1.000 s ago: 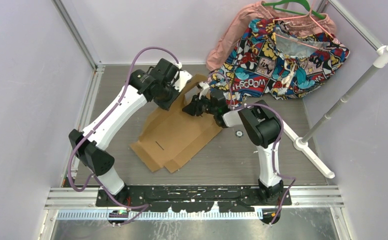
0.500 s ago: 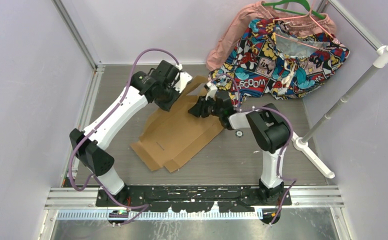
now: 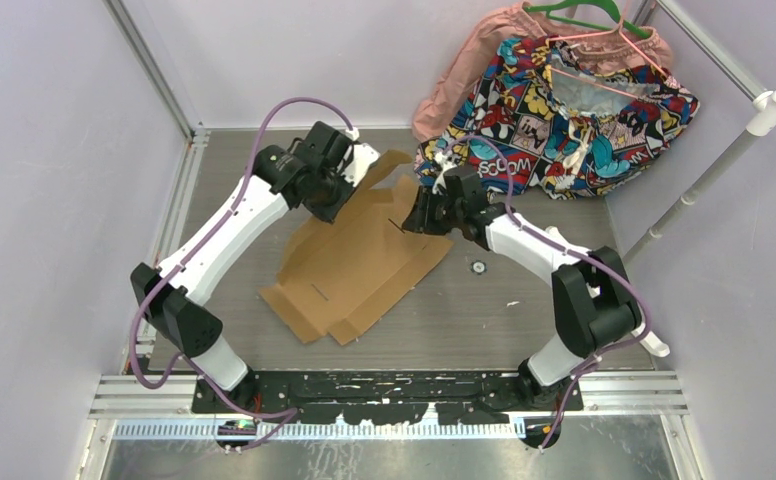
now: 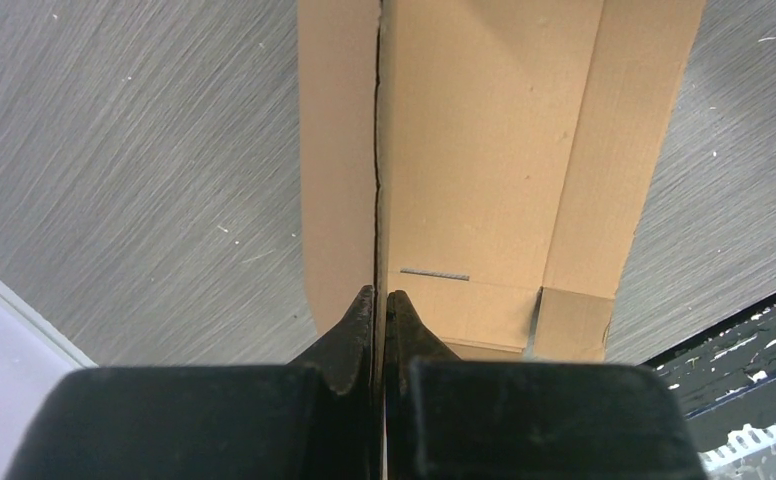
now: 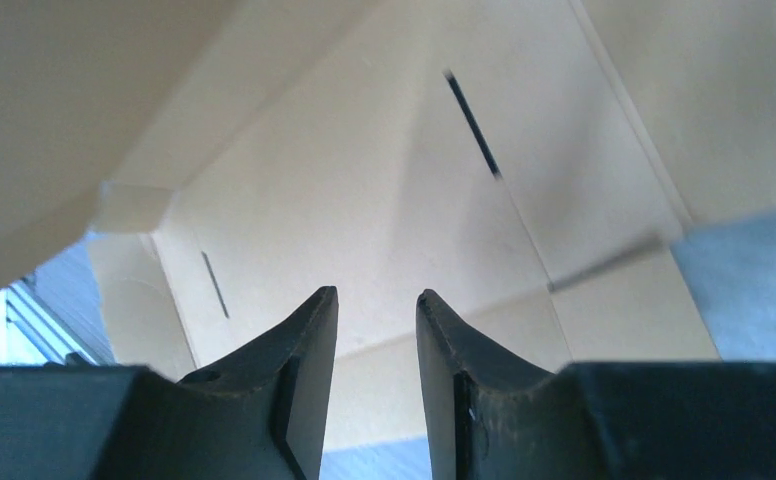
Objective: Fold the paper box
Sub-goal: Fold the paper box at the center of the board.
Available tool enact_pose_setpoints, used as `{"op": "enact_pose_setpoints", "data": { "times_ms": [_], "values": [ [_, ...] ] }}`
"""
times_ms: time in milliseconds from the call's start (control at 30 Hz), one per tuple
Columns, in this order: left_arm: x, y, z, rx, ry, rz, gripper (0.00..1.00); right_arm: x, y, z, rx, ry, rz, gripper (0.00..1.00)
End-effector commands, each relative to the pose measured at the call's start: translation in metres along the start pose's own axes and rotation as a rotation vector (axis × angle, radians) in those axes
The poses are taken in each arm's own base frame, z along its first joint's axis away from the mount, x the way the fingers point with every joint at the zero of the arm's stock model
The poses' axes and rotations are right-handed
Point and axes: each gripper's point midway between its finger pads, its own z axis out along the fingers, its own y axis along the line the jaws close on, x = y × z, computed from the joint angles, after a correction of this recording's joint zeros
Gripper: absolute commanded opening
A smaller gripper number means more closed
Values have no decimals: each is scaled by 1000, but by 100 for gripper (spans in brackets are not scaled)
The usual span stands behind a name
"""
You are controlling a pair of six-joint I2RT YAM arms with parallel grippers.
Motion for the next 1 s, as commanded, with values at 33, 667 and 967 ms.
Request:
{"op": "enact_pose_setpoints", "data": {
  "times_ms": [33, 667, 967],
  "values": [
    [-11, 4, -17, -14, -83, -3, 0, 42, -37, -32, 213, 133, 157, 41],
    [1, -4, -8, 20, -55, -16, 0, 97, -61, -46, 289, 186, 310, 42],
    [3, -9, -7, 39, -54, -21, 0, 92, -77, -30, 325, 87, 362, 43]
  ]
}}
